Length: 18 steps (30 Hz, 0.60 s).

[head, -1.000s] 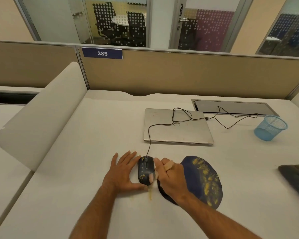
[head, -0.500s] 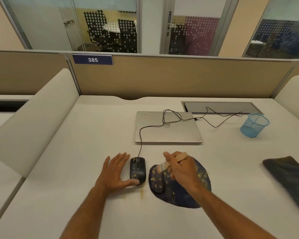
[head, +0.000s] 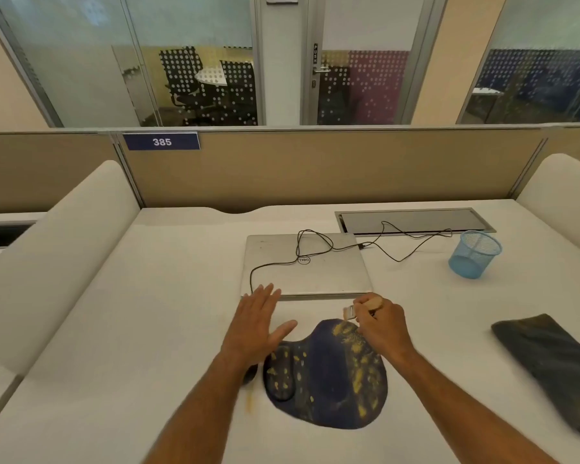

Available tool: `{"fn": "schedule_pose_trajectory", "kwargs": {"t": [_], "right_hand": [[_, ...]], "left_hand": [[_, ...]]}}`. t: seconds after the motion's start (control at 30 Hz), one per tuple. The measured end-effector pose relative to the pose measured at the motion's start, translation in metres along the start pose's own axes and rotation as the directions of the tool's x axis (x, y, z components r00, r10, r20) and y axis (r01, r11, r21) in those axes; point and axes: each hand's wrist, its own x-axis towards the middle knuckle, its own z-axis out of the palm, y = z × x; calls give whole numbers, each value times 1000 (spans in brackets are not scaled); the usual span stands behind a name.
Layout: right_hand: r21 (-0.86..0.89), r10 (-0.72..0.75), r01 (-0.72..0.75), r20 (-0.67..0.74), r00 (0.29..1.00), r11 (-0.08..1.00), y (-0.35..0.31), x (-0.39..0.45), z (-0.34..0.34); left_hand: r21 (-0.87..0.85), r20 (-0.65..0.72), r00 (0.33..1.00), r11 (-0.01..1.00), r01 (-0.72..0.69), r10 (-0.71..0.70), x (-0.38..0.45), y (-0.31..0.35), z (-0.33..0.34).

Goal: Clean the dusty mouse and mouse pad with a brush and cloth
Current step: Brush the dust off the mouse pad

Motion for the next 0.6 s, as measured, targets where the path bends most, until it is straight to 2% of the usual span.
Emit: {"fn": "schedule_pose_trajectory", "kwargs": {"t": [0.1,0.27,0.6], "right_hand": [[-31,-12,13,39,999,999,3,4,0],[-52,-42,47,82,996,998,2,10,1],[-78,-79,91,144,986,993,9,31,-1]], "left_hand": [[63,55,998,998,-24,21,21,27,17],[142,134,990,990,21,-41,50,47,42],[226,161,973,966,126,-165,79,58,74]]}}
